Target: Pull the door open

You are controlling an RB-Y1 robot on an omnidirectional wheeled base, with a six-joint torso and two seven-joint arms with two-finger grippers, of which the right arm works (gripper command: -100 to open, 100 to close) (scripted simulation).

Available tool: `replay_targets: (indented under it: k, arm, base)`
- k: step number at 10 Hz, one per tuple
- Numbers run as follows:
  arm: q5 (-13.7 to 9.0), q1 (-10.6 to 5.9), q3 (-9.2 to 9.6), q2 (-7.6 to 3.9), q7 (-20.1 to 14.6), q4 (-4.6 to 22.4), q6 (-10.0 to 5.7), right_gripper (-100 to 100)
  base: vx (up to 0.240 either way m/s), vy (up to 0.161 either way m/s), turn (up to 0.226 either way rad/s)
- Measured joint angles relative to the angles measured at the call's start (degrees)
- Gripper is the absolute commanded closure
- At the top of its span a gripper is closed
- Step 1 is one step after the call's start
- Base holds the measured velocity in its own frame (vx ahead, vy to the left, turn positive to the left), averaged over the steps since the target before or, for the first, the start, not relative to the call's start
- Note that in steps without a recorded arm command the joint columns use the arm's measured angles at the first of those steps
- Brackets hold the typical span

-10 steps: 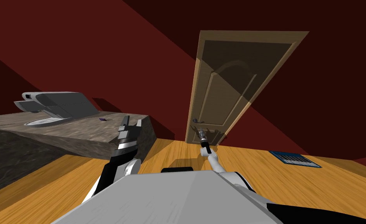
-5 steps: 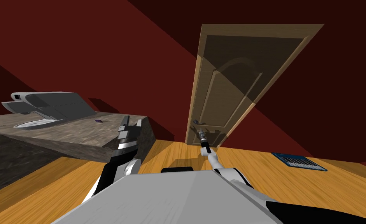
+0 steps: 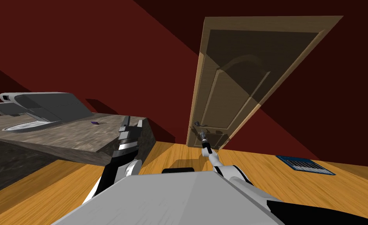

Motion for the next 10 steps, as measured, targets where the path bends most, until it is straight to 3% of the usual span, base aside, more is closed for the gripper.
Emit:
replay_targets:
  k: [2,3,5,6,7,8,9,10]
  arm:
    - [-0.1,1.42,-0.93,-1.4,-1.0,-0.7,-0.01,-100]
    - [-0.1,3.74,-1.56,-1.87,-1.4,-3.6,0.87,-100]
    - [-0.1,2.83,-1.9,-2.6,-2.1,-1.0,-0.36,-100]
    - [-0.2,3.55,-2.53,-3.87,-3.0,-1.1,-0.52,-100]
    - [-0.3,3.53,-3.45,-4.85,-3.8,0.8,-1.62,-100]
    - [-0.3,4.64,-3.79,-5.4,-4.4,0.0,-1.86,-100]
    - [-0.3,3.57,-4.19,-6.5,-5.2,3.1,-3.13,-100]
    - [-0.4,6.89,-4.63,-6.35,-5.2,-2.0,-1.11,-100]
  base:
    - [0.179,0.027,0.167]
    - [0.116,0.003,0.08]
    - [0.069,0.01,0.115]
    - [0.186,0.022,0.266]
    - [0.155,0.004,0.099]
    - [0.124,-0.007,0.132]
    - [0.092,-0.005,0.082]
    - [0.149,-0.008,0.192]
